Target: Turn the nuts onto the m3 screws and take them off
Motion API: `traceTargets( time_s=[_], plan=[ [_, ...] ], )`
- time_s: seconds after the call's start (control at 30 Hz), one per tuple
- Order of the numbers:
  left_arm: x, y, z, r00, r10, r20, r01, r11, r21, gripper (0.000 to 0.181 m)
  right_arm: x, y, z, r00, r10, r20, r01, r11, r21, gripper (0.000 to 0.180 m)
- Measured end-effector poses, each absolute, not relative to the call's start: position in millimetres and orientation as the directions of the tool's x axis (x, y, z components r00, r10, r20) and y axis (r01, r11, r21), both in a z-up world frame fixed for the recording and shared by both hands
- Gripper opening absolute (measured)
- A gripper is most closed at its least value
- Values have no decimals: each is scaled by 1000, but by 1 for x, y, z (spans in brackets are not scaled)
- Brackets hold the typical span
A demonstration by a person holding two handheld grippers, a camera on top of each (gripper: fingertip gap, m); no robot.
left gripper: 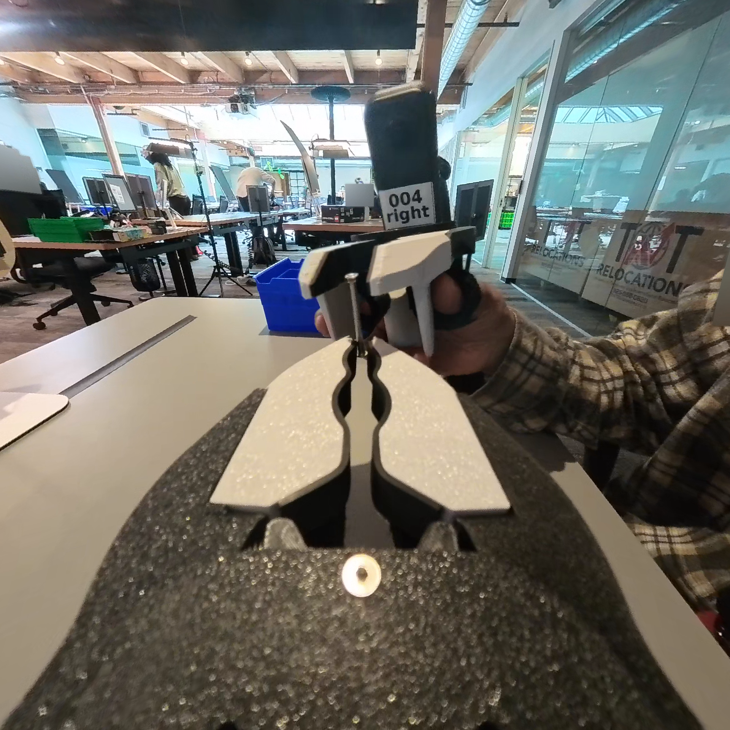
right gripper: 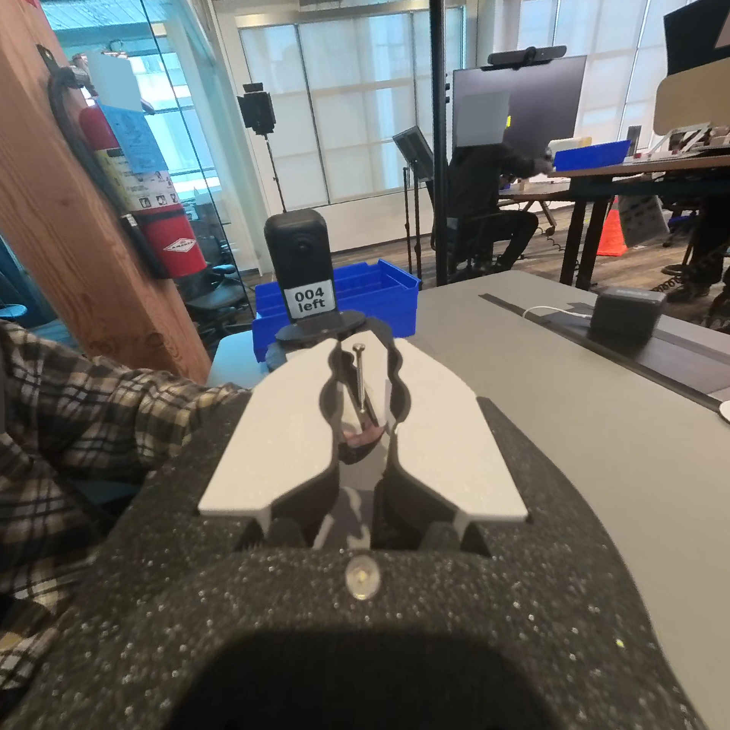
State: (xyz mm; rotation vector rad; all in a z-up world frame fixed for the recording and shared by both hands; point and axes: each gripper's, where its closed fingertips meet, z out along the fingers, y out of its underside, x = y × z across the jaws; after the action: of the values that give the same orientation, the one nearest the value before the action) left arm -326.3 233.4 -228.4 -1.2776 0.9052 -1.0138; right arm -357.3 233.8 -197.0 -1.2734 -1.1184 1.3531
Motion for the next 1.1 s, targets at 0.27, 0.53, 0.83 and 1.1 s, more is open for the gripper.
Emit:
traceTargets(
  time_s=[0.27,0.53,0.83,1.1],
  plan=[
    [-326,231,-226,295,-955,15,103,16,-995,4,-357,230,-196,-72,991,-114,-23,-116,-993,5],
    [-321,218,-221,207,-978,14,137,14,-990,3,-350,215,-190,-242,967,-78,-29,-88,-996,4],
    [-318,213,-219,187,-982,-4,140,31,-990,4,-349,217,-190,-296,949,-108,-34,-124,-992,20],
    [-321,215,-217,208,-978,-7,145,38,-989,4,-346,221,-189,-294,943,-155,-45,-175,-983,28]
  ],
)
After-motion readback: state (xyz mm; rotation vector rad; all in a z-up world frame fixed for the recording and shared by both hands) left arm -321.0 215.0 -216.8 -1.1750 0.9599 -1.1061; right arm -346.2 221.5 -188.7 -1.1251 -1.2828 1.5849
